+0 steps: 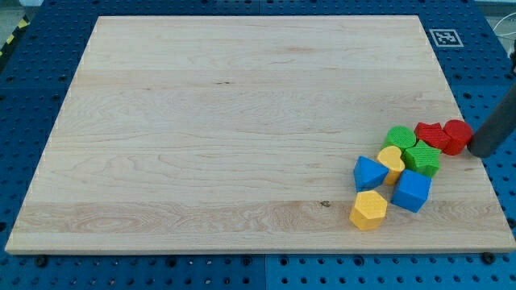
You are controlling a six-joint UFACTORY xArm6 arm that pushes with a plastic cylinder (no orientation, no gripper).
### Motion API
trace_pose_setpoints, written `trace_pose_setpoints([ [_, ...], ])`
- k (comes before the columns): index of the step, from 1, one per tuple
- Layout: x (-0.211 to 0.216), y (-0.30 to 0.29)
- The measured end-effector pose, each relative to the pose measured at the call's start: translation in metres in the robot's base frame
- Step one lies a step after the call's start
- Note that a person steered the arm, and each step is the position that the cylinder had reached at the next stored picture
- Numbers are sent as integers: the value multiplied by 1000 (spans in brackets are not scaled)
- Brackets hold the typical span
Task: Push the red circle towards bottom left
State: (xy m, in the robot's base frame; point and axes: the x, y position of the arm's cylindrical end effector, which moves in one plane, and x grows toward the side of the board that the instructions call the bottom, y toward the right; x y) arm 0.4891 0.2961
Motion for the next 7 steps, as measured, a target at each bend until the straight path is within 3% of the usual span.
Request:
trace_pose_setpoints([
  [2, -15, -70],
  [4, -34, -16],
  [5, -63, -42],
  [7, -62, -120],
])
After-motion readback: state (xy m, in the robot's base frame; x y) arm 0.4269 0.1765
